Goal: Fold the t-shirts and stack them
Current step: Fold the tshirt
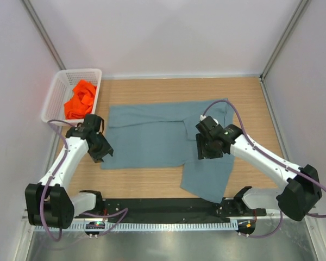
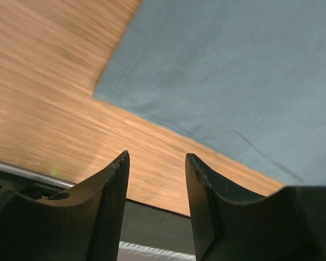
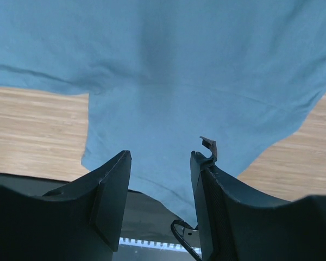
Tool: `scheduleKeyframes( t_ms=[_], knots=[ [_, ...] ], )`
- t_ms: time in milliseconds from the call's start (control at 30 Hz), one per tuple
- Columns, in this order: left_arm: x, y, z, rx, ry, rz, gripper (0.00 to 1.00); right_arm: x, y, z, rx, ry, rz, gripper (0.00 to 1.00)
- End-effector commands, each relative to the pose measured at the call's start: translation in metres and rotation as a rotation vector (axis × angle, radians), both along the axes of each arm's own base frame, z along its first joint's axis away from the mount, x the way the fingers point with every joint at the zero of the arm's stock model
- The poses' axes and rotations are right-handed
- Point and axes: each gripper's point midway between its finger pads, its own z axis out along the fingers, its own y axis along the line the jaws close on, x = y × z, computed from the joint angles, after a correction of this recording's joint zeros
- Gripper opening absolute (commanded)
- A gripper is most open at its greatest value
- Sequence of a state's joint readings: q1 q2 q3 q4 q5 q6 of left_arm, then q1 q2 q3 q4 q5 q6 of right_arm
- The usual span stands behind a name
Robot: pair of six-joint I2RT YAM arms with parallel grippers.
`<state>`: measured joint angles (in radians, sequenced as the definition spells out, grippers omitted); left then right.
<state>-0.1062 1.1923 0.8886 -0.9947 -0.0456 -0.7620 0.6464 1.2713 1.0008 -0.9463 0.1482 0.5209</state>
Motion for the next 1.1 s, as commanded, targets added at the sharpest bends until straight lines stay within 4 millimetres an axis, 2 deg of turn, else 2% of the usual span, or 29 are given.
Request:
scheduleKeyframes(
  t_ms=[0, 67, 100, 200, 267, 367, 500, 667, 733, 867, 1067],
  knots=[
    [-0.003, 0.022, -0.007, 0.074, 0.007, 0.203, 0.47, -0.011, -0.002, 0.011, 0.048, -0.031, -0.035, 0.54],
    [-0.009, 0.018, -0.024, 0.017, 0.053, 0.285, 0.44, -0.014, -0.008, 0.014, 0.045, -0.048, -0.032, 0.54],
    [-0.022, 0.017, -0.04, 0.007, 0.114, 0.312, 0.43, -0.017, -0.015, 0.012, 0.014, -0.045, -0.041, 0.55],
    [-0.038, 0.016, -0.063, -0.018, 0.202, 0.394, 0.38, -0.025, -0.024, 0.01, -0.019, -0.022, -0.046, 0.55],
    [-0.036, 0.016, -0.068, -0.023, 0.197, 0.415, 0.38, -0.029, -0.027, 0.009, -0.022, -0.014, -0.052, 0.55],
    [-0.033, 0.021, -0.066, 0.0, 0.176, 0.434, 0.38, -0.035, -0.03, 0.006, -0.021, 0.0, -0.078, 0.55],
    [-0.028, 0.032, -0.056, 0.047, 0.124, 0.44, 0.38, -0.047, -0.034, -0.01, -0.032, 0.052, -0.095, 0.55],
    [-0.021, 0.035, -0.048, 0.057, 0.071, 0.429, 0.39, -0.041, -0.027, -0.024, -0.022, 0.06, -0.104, 0.54],
    [-0.023, 0.042, -0.051, 0.059, 0.083, 0.466, 0.43, -0.041, -0.023, -0.03, -0.023, 0.085, -0.101, 0.54],
    [-0.022, 0.046, -0.059, 0.058, 0.102, 0.468, 0.44, -0.04, -0.012, -0.042, 0.003, 0.125, -0.095, 0.54],
    [-0.012, 0.049, -0.063, 0.05, 0.107, 0.459, 0.44, -0.041, -0.016, -0.046, -0.021, 0.137, -0.109, 0.54]
  ],
)
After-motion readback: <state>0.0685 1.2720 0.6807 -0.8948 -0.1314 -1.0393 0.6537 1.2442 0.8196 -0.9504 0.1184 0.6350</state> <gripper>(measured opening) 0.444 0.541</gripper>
